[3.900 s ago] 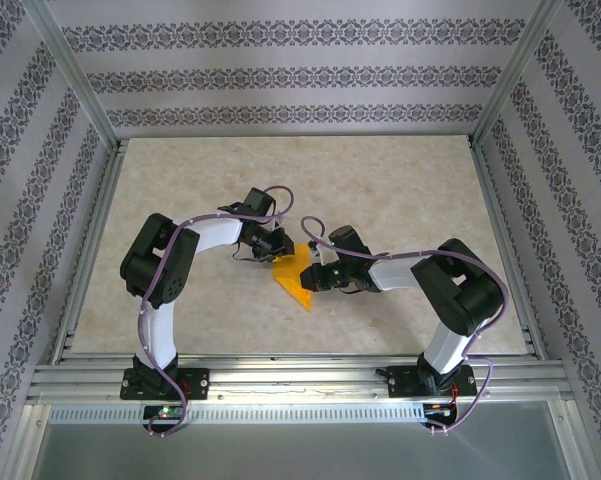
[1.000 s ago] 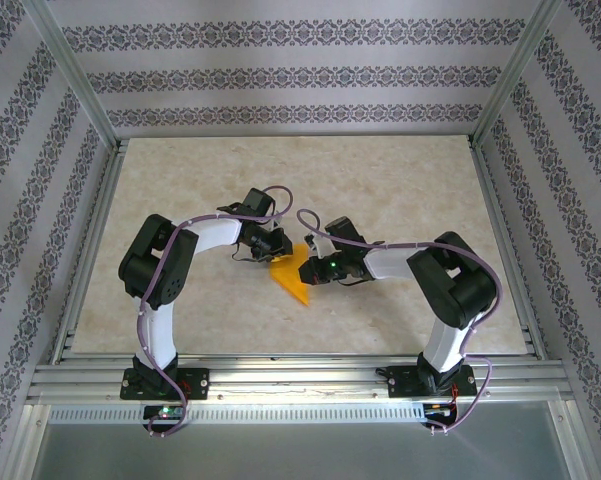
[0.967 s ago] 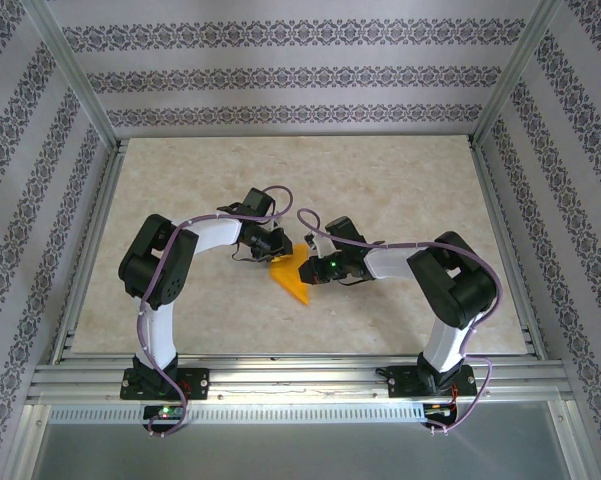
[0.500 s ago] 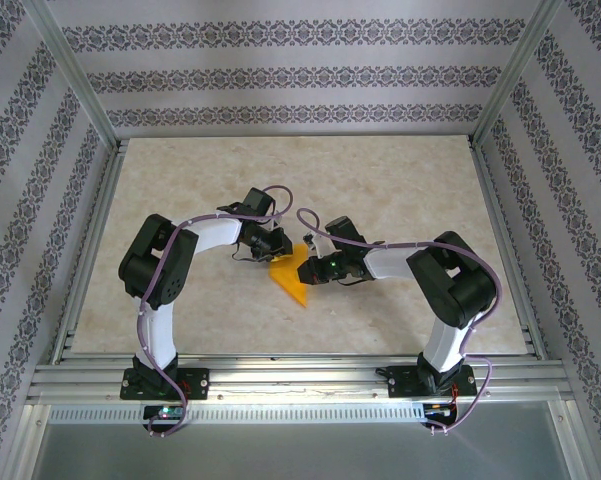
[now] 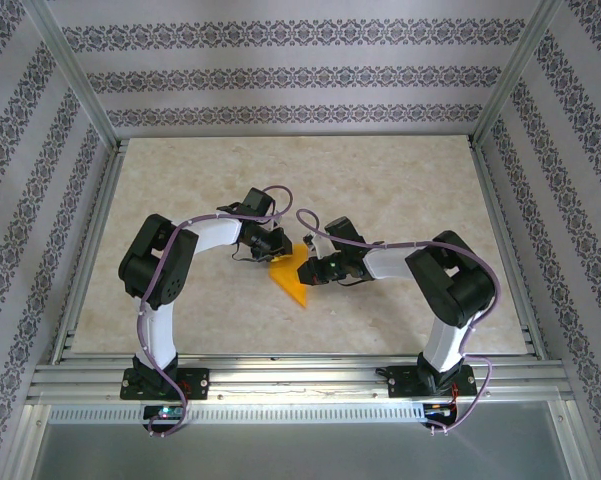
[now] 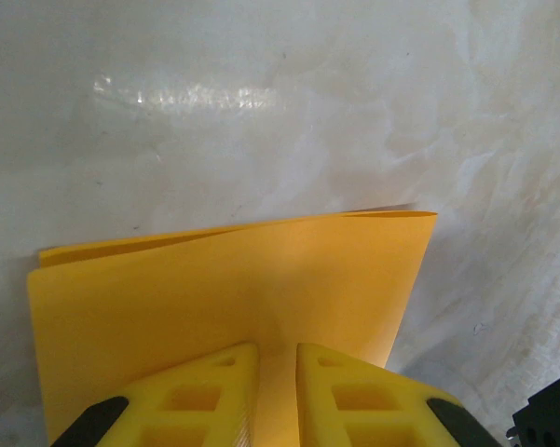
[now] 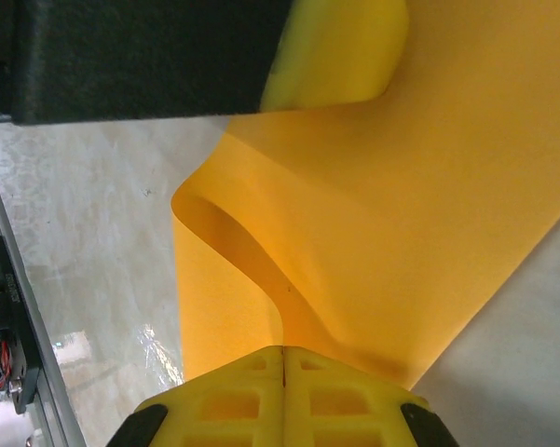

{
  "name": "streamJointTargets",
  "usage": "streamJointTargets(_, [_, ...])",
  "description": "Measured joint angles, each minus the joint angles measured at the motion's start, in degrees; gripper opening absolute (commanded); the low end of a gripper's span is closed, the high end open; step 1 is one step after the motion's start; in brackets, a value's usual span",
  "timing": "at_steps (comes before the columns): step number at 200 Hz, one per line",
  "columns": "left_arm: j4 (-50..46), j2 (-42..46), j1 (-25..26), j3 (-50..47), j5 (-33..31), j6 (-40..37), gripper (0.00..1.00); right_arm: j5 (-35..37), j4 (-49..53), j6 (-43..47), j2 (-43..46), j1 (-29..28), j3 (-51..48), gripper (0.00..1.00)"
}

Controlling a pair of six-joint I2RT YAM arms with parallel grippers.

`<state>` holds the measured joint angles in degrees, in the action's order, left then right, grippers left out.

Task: Fold a paper plane with a square sheet of paper (pick it up from the middle)
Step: Third fold the triangle at the center of the table.

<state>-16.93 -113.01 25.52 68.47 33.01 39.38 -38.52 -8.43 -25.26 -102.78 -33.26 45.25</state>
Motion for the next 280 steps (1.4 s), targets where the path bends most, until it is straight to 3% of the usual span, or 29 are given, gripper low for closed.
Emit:
streamJointTargets(106, [1.09,0.24,0.00,-0.85,-0.02,0.74,0.13,-1.70,-1.31,-0.55,-0.31,-0.28,-0.76,0.00])
streamJointTargets(280, [-0.57,0.24,-0.02,-0.42,0.20,-1.49,0.12,-1.42,1.57,1.25,-0.90,-0.22,-0.02,0.00])
